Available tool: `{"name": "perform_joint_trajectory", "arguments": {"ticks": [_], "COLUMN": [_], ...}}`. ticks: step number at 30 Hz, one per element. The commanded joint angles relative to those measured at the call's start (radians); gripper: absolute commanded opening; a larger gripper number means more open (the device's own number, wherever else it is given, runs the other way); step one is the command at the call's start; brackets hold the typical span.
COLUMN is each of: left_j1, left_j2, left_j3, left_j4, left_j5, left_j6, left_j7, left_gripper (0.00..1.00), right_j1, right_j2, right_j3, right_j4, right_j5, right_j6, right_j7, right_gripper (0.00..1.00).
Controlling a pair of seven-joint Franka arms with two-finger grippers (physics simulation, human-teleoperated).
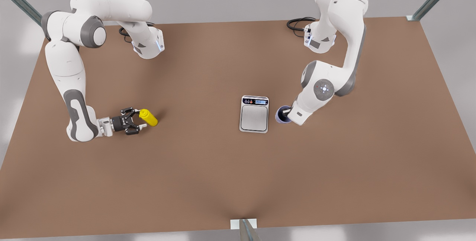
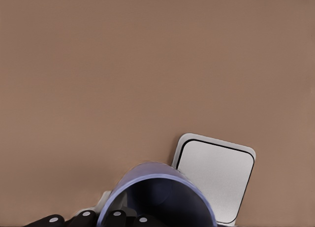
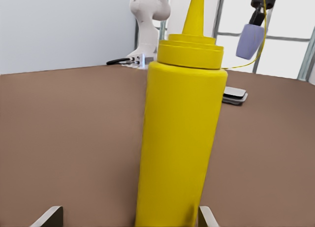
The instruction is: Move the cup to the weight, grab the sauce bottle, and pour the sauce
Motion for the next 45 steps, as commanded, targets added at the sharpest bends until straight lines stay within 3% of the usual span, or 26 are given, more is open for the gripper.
{"name": "perform_joint_trajectory", "arguments": {"ticks": [1, 6, 19, 20, 21, 22, 29, 32, 33, 35, 40, 45], "left_j1": [-0.01, -0.139, -0.148, -0.147, -0.145, -0.145, -0.147, -0.145, -0.145, -0.145, -0.136, -0.137], "left_j2": [0.013, 0.091, 0.191, 0.192, 0.192, 0.192, 0.175, 0.16, 0.16, 0.159, 0.165, 0.162], "left_j3": [0.0, 0.0, 0.014, 0.014, 0.014, 0.014, 0.015, 0.054, 0.069, 0.086, 0.201, 0.409], "left_j4": [0.023, 0.104, 0.112, 0.112, 0.113, 0.113, 0.135, 0.277, 0.308, 0.336, 0.445, 0.578], "left_j5": [-0.088, -0.157, -0.042, -0.043, -0.043, -0.043, -0.042, -0.04, -0.04, -0.04, -0.04, -0.039], "left_j6": [-0.002, 0.006, 0.061, 0.063, 0.061, 0.063, 0.023, -0.226, -0.278, -0.319, -0.423, -0.572], "left_j7": [-0.023, -0.161, -0.142, -0.14, -0.14, -0.142, -0.151, -0.146, -0.145, -0.129, -0.037, 0.142], "left_gripper": [0.21, 0.21, 0.21, 0.32, 0.61, 1.0, 1.0, 1.0, 1.0, 1.0, 1.0, 1.0], "right_j1": [0.0, 0.0, -0.002, -0.002, 0.0, 0.0, 0.0, 0.0, 0.0, 0.0, 0.0, 0.007], "right_j2": [0.0, 0.001, 0.001, 0.001, 0.0, 0.001, -0.003, -0.003, -0.003, -0.008, -0.009, -0.08], "right_j3": [0.001, 0.027, 0.064, 0.068, 0.07, 0.071, 0.076, 0.076, 0.076, 0.078, 0.078, 0.081], "right_j4": [0.0, 0.0, -0.014, -0.014, -0.014, -0.014, -0.014, -0.014, -0.014, -0.012, -0.014, -0.029], "right_j5": [0.0, 0.026, 0.071, 0.071, 0.081, 0.089, 0.104, 0.104, 0.104, 0.104, 0.104, 0.106], "right_j6": [0.0, 0.01, -0.003, -0.01, -0.012, -0.014, -0.027, -0.027, -0.027, -0.027, -0.03, -0.035], "right_j7": [0.0, 0.0, -0.011, -0.013, -0.013, -0.025, -0.028, -0.026, -0.026, -0.026, -0.019, 0.102], "right_gripper": [1.0, 1.0, 1.0, 1.0, 1.0, 1.0, 0.68, 0.59, 0.51, 0.45, 0.42, 0.42]}}
